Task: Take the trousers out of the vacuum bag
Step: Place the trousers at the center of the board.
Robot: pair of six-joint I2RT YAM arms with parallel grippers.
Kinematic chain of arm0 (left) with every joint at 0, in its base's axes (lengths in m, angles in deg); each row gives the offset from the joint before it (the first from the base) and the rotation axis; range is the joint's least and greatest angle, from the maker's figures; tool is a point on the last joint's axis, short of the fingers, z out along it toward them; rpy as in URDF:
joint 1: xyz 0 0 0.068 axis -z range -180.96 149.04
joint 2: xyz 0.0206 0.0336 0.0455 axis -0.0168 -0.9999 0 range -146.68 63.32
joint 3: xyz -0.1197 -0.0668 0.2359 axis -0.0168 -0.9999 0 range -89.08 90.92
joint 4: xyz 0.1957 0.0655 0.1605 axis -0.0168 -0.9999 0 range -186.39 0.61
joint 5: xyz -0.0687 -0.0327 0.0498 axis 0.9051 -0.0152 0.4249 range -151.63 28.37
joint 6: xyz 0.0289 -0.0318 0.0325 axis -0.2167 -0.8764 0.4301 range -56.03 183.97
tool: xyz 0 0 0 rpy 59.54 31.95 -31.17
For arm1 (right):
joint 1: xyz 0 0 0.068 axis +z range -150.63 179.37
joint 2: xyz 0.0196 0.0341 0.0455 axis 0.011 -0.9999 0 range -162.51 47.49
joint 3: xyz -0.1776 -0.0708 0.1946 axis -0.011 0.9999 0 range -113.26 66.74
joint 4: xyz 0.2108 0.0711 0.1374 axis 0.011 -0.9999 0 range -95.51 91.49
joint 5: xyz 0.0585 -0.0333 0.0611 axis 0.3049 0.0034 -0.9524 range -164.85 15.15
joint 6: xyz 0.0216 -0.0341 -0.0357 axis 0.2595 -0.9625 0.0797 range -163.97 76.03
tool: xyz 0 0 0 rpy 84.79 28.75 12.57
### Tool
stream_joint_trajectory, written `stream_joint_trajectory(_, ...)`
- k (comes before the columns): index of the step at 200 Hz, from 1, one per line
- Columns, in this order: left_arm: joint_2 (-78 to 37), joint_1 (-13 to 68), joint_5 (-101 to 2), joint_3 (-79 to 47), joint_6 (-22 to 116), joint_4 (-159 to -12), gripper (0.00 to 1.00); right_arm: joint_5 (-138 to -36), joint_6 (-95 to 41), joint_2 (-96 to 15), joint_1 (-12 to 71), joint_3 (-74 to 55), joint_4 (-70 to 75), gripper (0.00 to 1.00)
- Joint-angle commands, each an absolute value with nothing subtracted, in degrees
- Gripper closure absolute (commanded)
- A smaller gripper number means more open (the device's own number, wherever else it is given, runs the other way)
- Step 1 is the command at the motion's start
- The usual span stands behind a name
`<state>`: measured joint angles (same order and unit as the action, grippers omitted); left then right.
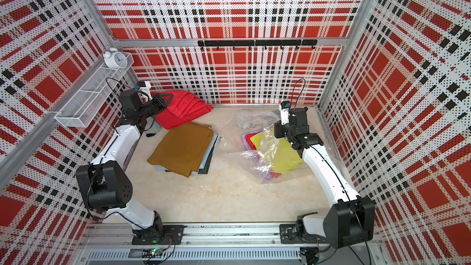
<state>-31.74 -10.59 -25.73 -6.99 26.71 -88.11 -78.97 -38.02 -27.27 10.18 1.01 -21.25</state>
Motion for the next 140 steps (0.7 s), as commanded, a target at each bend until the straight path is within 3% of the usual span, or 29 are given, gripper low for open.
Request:
stream_joint_trajectory(1, -32.16, -11.07, -22.22, -2.12, 27.46, -81.99, 1.0, -78.19, -37.46, -27.65, 9.57, 0.31, -20.17, 1.0)
stream_joint_trajectory(78, -33.23, -11.51, -20.81, -1.08, 29.56, -82.04, 1.0, -78.46, -37.64, -27.56, 9.64, 0.17, -20.31, 1.0)
stream_joint_trajectory(140, -27.71, -11.08, -21.34, -12.62, 30.05, -79.92, 1.0, -77.93, -38.0, -27.04, 9.56, 0.06, -20.69, 1.0)
